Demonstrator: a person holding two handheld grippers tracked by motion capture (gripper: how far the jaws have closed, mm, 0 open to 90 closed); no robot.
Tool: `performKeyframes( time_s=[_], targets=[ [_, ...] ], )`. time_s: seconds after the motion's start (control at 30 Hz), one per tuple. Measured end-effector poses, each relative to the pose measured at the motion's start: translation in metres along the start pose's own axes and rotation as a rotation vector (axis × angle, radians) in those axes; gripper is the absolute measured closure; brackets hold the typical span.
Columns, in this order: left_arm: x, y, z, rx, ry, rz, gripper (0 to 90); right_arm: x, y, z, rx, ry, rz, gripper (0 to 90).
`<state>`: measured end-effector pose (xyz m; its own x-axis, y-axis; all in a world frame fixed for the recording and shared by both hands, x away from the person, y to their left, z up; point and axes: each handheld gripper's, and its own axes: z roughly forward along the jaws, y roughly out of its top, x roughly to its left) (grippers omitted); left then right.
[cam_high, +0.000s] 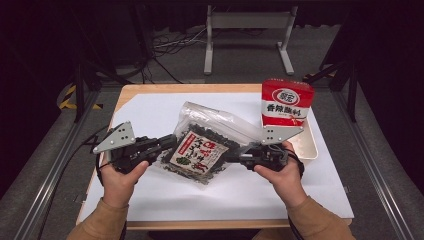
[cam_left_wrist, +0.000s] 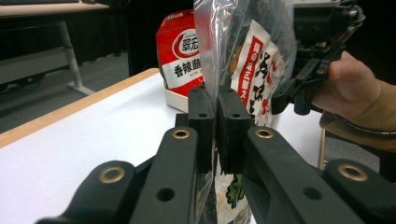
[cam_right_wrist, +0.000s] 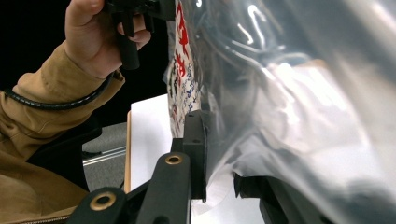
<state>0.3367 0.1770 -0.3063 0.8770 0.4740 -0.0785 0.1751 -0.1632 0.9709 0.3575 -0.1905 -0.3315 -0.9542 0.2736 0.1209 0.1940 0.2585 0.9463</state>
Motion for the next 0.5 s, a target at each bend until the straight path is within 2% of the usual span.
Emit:
performKeyframes(
  time_s=[0.13, 0.27, 0.5],
  targets=[
    [0.001, 0.000, 0.000, 0.006, -0.002, -0.013, 76.6, 0.004, 0.007, -0.004, 0.020, -0.016, -0.023, 78.2],
    [0.004, 0.000, -0.001, 0.000, -0.010, -0.024, 64.6, 0.008, 0.014, -0.012, 0.047, -0.043, -0.035, 78.3],
    [0.008, -0.003, -0.003, 0.004, -0.015, -0.042, 57.6, 0.011, 0.024, -0.026, 0.093, -0.100, -0.050, 78.2]
  ],
)
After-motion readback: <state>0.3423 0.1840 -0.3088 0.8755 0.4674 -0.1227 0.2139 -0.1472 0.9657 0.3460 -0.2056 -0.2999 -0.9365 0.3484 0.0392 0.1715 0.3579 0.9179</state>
